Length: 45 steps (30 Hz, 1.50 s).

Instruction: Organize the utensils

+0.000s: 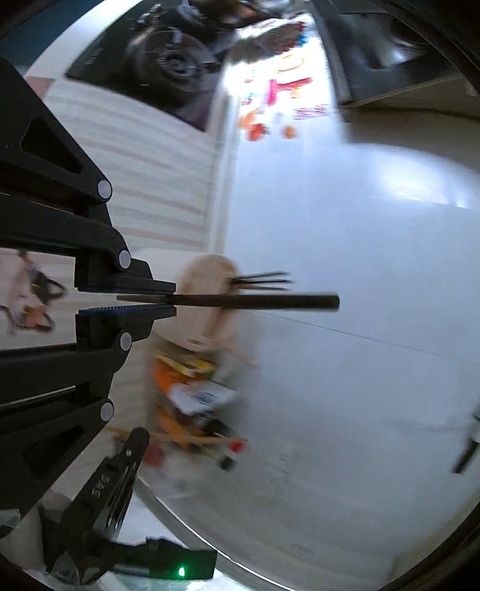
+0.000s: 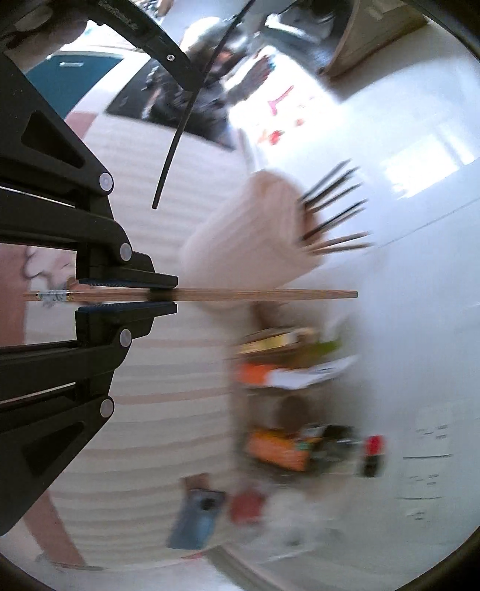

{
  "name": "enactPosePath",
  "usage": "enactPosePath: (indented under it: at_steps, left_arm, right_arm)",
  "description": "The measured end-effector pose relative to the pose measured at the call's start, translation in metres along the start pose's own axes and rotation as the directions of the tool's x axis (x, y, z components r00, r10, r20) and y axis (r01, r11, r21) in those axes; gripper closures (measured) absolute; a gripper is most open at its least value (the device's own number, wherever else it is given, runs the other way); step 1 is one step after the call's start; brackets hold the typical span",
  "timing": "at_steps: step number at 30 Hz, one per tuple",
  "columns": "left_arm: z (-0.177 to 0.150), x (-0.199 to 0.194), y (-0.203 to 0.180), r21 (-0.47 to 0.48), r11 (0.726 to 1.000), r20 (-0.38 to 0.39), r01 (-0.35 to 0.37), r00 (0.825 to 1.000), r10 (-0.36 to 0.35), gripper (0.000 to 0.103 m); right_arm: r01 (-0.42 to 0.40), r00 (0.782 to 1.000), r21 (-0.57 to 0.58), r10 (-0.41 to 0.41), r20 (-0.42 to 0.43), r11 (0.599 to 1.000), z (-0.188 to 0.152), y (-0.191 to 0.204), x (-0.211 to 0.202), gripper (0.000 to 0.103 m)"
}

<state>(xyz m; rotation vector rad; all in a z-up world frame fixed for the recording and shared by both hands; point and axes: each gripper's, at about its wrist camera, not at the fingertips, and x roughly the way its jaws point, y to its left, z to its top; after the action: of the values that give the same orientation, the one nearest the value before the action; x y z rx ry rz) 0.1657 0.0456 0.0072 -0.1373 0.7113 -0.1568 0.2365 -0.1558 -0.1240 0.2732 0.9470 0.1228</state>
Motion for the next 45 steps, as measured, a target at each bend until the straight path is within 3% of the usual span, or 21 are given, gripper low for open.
enactPosePath:
  at_steps: [7,14,17,23,28,30,31,33,34,35,37,40,41,42,45]
  left_arm:
    - [0.076,-0.010,-0.004,0.025,0.999,0.112,0.020,0.993,-0.022,0.100]
    - [0.113,0.054,0.005,0.042,0.999,0.031,0.003,1.000,-0.005,0.100]
    - [0.118,0.092,0.016,0.026,1.000,-0.032,0.000,0.999,0.000,0.100]
    - [0.112,0.139,0.032,-0.015,1.000,-0.124,-0.009,0.992,0.007,0.100]
    - [0.103,0.157,0.042,-0.042,0.999,-0.182,-0.019,0.983,0.011,0.099]
    - [0.103,0.153,0.043,-0.064,0.998,-0.196,-0.026,0.981,0.013,0.098]
    - [0.104,0.147,0.042,-0.074,0.997,-0.194,-0.028,0.981,0.013,0.094]
    - [0.106,0.136,0.041,-0.081,0.995,-0.174,-0.064,0.983,0.049,0.083]
    - [0.106,0.126,0.041,-0.081,0.994,-0.152,-0.074,0.986,0.061,0.068]
    - [0.107,0.118,0.040,-0.082,0.994,-0.132,-0.078,0.989,0.067,0.046]
    - [0.106,0.096,0.039,-0.081,0.992,-0.078,-0.095,0.993,0.089,0.018]
    - [0.103,0.073,0.039,-0.067,0.987,-0.017,-0.145,0.989,0.144,0.010]
    - [0.099,0.067,0.039,-0.060,0.984,-0.001,-0.170,0.985,0.171,0.000]
    - [0.094,0.064,0.040,-0.045,0.979,0.008,-0.198,0.980,0.199,0.000]
    - [0.074,0.062,0.040,0.008,0.958,0.009,-0.286,0.958,0.286,0.000]
  right_arm:
    - [-0.053,0.984,-0.007,0.054,0.167,0.999,0.086,0.030,-0.019,0.096]
    - [-0.096,0.940,-0.015,0.096,0.328,0.995,0.153,0.056,0.014,0.096]
    - [-0.094,0.921,-0.029,0.098,0.378,0.995,0.162,0.064,0.040,0.096]
    - [-0.087,0.904,-0.067,0.107,0.415,0.994,0.164,0.067,0.088,0.096]
    - [-0.064,0.900,-0.117,0.108,0.423,0.991,0.158,0.069,0.109,0.096]
    - [-0.075,0.911,-0.141,0.125,0.393,0.987,0.160,0.070,0.113,0.096]
    - [-0.086,0.915,-0.144,0.135,0.380,0.986,0.160,0.070,0.110,0.095]
    - [-0.088,0.918,-0.152,0.139,0.371,0.984,0.159,0.069,0.099,0.083]
    - [-0.100,0.916,-0.147,0.149,0.372,0.984,0.160,0.068,0.091,0.063]
    - [-0.109,0.913,-0.141,0.155,0.378,0.984,0.156,0.067,0.082,0.053]
    - [-0.103,0.908,-0.128,0.146,0.392,0.986,0.156,0.063,0.064,0.053]
    - [-0.063,0.923,-0.098,0.095,0.372,0.993,0.152,0.057,0.043,0.047]
    - [-0.041,0.930,-0.091,0.072,0.362,0.995,0.150,0.055,0.039,0.044]
    - [-0.010,0.936,-0.084,0.038,0.349,0.996,0.145,0.054,0.034,0.041]
    - [0.061,0.951,-0.084,-0.032,0.307,0.995,0.127,0.057,0.026,0.015]
